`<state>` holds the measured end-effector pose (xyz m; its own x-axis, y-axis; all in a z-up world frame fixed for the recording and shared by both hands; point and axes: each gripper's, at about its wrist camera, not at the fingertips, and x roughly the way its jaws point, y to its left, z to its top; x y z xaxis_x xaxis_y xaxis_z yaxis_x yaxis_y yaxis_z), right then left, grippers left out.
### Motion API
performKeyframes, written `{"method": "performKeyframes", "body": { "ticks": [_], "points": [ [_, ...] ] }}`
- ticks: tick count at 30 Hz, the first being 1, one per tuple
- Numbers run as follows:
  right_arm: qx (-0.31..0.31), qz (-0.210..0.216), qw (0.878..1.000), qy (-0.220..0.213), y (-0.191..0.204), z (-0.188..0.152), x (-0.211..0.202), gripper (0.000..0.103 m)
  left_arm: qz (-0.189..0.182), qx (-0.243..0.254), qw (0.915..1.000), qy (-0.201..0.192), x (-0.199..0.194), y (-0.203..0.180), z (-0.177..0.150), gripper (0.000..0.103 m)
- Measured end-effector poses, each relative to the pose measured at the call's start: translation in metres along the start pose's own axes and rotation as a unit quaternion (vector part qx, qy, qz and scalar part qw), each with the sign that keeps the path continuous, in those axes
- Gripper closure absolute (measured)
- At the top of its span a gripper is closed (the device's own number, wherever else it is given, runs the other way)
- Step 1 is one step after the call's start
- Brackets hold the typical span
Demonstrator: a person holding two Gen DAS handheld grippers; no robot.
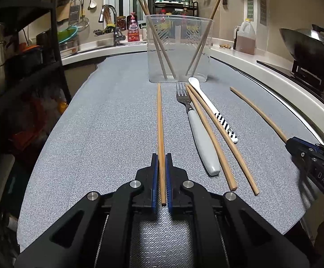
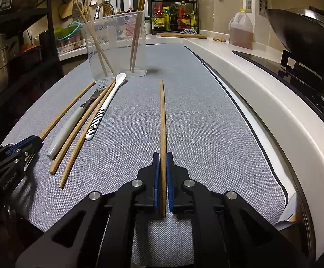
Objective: Organize utensils
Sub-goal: 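Hold the grasped chopsticks in both tools, fingers closed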
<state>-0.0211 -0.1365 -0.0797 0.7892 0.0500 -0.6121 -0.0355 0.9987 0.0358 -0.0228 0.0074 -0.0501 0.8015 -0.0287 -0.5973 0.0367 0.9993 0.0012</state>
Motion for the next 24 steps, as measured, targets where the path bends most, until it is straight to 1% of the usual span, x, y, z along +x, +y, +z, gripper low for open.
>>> {"method": "performKeyframes", "body": {
  "ticks": [24],
  "points": [
    [-0.005,-0.003,1.0,-0.002,0.0009,0.0022,-0.0007,0.097,0.0,0.002,1.0,0.001,0.0001,-0.0023,0.0011,0.096]
  ]
}}
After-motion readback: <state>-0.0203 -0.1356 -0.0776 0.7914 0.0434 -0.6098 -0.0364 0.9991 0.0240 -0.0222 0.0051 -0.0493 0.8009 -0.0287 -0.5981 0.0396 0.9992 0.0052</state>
